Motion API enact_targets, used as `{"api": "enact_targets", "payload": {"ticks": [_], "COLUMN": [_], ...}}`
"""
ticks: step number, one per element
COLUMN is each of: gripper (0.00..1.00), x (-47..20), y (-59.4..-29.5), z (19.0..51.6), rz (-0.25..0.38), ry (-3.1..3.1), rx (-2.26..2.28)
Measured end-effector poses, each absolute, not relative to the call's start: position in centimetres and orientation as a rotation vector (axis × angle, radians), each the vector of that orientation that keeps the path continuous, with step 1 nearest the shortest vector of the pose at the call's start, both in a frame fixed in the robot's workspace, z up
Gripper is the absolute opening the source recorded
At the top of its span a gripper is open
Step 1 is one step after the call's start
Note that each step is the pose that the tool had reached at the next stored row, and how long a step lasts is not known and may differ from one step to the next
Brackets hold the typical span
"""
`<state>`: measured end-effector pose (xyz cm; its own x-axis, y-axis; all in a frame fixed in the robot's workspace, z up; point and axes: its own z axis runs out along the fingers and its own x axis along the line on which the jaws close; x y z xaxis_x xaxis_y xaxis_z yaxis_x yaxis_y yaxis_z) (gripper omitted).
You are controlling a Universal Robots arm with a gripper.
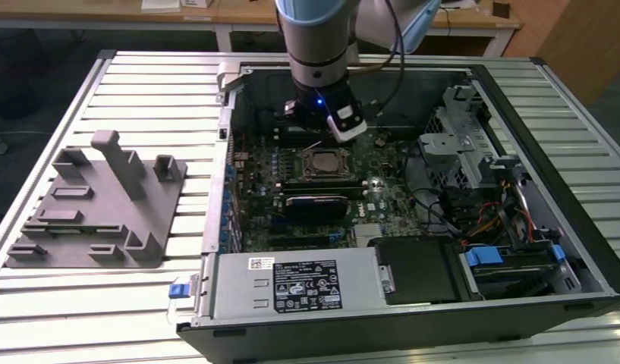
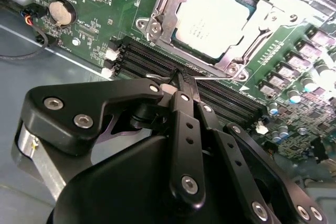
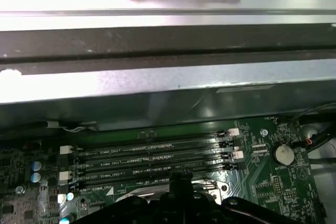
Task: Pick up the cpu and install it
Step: 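Install the first cpu locking lever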
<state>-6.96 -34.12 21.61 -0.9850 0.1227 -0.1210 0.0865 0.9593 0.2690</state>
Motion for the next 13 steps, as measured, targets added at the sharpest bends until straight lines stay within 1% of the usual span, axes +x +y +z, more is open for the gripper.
{"api": "enact_targets", "payload": {"ticks": [13], "gripper": [0.11], "x": [-6.96], "y": [-34.12], "z": [21.14], "rz": [0.404], "ry": [2.962], "rx": [0.171]}}
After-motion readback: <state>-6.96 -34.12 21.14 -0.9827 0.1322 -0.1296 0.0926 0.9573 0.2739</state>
